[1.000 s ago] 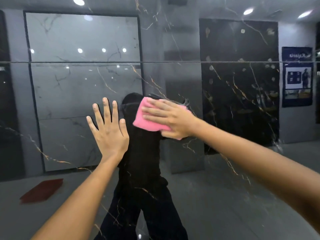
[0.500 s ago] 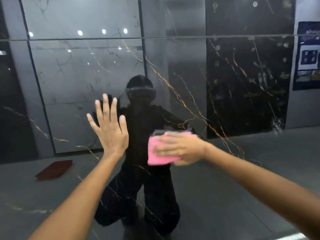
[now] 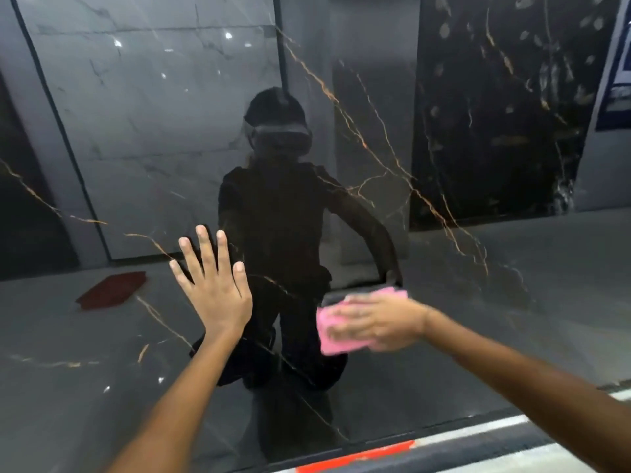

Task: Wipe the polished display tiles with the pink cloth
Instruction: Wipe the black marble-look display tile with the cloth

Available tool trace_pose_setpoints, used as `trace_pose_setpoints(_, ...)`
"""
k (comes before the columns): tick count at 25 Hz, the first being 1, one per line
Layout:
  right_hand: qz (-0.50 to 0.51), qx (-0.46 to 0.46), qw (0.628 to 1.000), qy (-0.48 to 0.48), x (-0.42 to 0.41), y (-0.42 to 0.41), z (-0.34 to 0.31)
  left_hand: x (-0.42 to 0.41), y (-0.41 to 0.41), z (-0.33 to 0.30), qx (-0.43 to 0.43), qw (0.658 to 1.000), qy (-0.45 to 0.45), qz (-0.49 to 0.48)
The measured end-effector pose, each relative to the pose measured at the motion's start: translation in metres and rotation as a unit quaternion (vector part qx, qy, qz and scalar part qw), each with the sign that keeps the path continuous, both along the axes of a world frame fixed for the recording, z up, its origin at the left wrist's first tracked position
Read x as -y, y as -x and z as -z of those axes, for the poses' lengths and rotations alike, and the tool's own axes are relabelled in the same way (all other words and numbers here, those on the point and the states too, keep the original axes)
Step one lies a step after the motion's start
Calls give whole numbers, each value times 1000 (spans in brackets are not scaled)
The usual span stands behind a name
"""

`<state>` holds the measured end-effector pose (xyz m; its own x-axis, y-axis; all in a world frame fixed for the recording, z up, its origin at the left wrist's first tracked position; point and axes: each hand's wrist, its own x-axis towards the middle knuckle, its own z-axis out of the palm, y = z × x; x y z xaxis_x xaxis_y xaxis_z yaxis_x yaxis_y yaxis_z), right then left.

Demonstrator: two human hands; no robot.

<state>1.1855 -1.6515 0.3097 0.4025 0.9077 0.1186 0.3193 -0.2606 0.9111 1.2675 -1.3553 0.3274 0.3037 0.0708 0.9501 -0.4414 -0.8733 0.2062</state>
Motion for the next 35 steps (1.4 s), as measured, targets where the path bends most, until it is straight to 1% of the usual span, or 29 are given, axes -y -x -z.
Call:
trace_pose_setpoints(1,-3,37,994,-102,18,3,-31,0,-1,1,2,1000,2,4)
trace_pose_setpoints(2,8,103,965,-241,36,4,-70,1,-1,2,6,1000,6,6)
trace_pose_setpoints(3,13,165,897,-409,47,8,-108,2,0,2,11,1000,8,6)
trace_pose_setpoints(4,9,211,801,-560,48,10,-131,3,0,3,15,1000,9,5)
trace_pose_setpoints(5,3,239,721,-650,37,5,-134,4,0,3,18,1000,10,4)
trace_pose_setpoints(6,-8,243,700,-672,16,-4,-115,4,-1,3,19,1000,10,4)
trace_pose_setpoints(7,-21,217,748,-626,-10,-14,-79,5,-1,3,20,1000,10,3)
trace_pose_setpoints(9,-24,57,939,-338,-64,-15,16,4,-1,0,20,1000,10,0)
trace_pose_setpoints(10,-9,-10,985,-170,-75,-5,49,3,0,1,18,1000,11,4)
trace_pose_setpoints(11,6,-43,997,-68,-70,1,58,2,1,3,16,1000,11,10)
trace_pose_setpoints(12,-1,-46,997,-53,-55,2,47,1,1,4,12,1000,9,13)
trace_pose_setpoints(14,7,51,966,-253,-31,-1,-21,2,1,2,11,1000,5,15)
trace_pose_setpoints(15,7,124,907,-403,-27,-2,-63,2,2,0,8,1000,6,23)
trace_pose_setpoints(16,5,176,819,-546,-31,-2,-99,0,3,-1,5,999,8,41)
trace_pose_setpoints(17,0,198,733,-651,-46,-6,-116,-4,5,1,7,998,12,69)
trace_pose_setpoints(18,-17,203,692,-692,-66,-15,-113,-8,7,5,12,995,20,98)
trace_pose_setpoints(19,-41,202,722,-661,-86,-25,-91,-13,10,13,14,992,31,119)
trace_pose_setpoints(20,-51,156,809,-564,-106,-32,-54,-17,13,23,9,991,45,124)
trace_pose_setpoints(21,-44,84,901,-423,-121,-32,-8,-22,15,35,-2,992,56,117)
trace_pose_setpoints(22,-19,11,965,-262,-126,-26,35,-26,15,48,-17,992,62,105)
trace_pose_setpoints(23,8,-34,990,-136,-123,-20,68,-30,14,62,-36,993,60,92)
trace_pose_setpoints(25,25,-110,993,-34,-101,-10,77,-39,8,84,-55,996,21,63)
trace_pose_setpoints(27,9,-94,990,-106,-72,-3,37,-43,-1,93,-39,998,-23,39)
trace_pose_setpoints(29,5,23,974,-225,-37,2,-25,-42,-7,96,-13,999,-26,21)
trace_pose_setpoints(31,11,138,887,-439,-34,-3,-61,-40,-8,99,6,1000,-14,25)
trace_pose_setpoints(32,9,186,826,-532,-50,-13,-55,-40,-9,101,13,999,-14,31)
trace_pose_setpoints(33,2,201,795,-572,-72,-24,-33,-40,-11,101,20,999,-18,35)
trace_pose_setpoints(34,0,182,824,-536,-97,-33,4,-41,-12,102,25,999,-22,36)
trace_pose_setpoints(35,11,130,893,-431,-120,-37,51,-42,-14,102,27,999,-24,39)
